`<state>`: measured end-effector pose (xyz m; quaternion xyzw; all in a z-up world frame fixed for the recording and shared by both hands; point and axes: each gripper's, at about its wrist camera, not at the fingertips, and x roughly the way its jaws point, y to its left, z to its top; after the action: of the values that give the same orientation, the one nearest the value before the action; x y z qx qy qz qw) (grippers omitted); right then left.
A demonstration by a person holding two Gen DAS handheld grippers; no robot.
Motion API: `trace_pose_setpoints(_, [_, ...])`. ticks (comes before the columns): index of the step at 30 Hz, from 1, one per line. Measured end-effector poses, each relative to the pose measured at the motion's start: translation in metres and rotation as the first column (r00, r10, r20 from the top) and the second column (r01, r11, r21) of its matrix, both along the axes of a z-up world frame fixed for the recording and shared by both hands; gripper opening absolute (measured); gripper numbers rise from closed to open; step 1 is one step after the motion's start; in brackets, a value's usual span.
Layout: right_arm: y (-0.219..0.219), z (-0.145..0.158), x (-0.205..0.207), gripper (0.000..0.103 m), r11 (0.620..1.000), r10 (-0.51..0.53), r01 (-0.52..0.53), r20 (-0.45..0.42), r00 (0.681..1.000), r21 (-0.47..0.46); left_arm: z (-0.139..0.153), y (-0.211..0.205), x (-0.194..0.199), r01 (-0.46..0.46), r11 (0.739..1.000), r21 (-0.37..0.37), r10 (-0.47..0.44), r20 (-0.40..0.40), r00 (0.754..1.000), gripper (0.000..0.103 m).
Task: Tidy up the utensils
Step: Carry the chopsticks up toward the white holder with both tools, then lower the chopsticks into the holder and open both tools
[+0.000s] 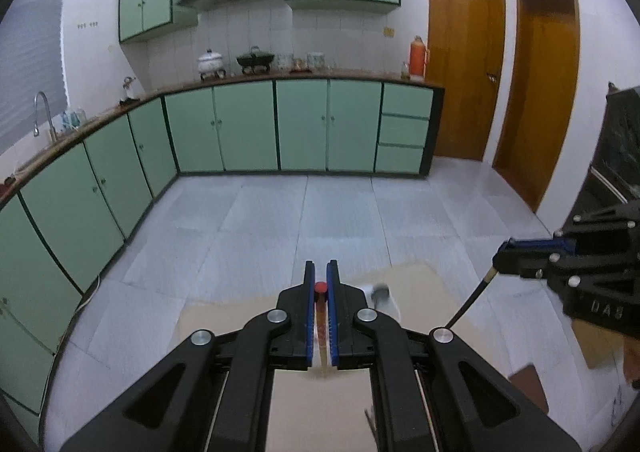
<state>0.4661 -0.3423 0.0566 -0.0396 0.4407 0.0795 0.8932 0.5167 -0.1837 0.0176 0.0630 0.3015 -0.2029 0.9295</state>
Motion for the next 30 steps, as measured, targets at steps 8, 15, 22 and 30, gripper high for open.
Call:
trace_pose_setpoints(8, [-0.009, 0.011, 0.05, 0.006, 1.0, -0.026, 0.025, 0.032, 0.999, 0.012, 0.012, -0.012, 0.053, -0.029, 0.999, -0.038, 0.03, 0.036, 0.999, 0.006])
trace_pose_setpoints(15, [-0.022, -0.036, 0.085, 0.006, 0.998, -0.057, 0.058, -0.018, 0.998, 0.005, -0.033, -0.016, 0.087, -0.034, 0.999, -0.037, 0.034, 0.008, 0.999, 0.006])
trace_pose_setpoints(22, [-0.034, -0.079, 0.087, 0.01, 0.998, -0.063, 0.065, -0.072, 0.995, 0.02, -0.08, -0.006, 0.098, -0.055, 0.998, -0.015, 0.054, -0.057, 0.997, 0.007])
trace_pose_setpoints(30, [-0.053, -0.074, 0.023, 0.024, 0.993, -0.065, 0.063, 0.025, 0.998, 0.095, -0.075, 0.035, 0.044, -0.062, 0.998, 0.007, 0.062, -0.006, 0.998, 0.046])
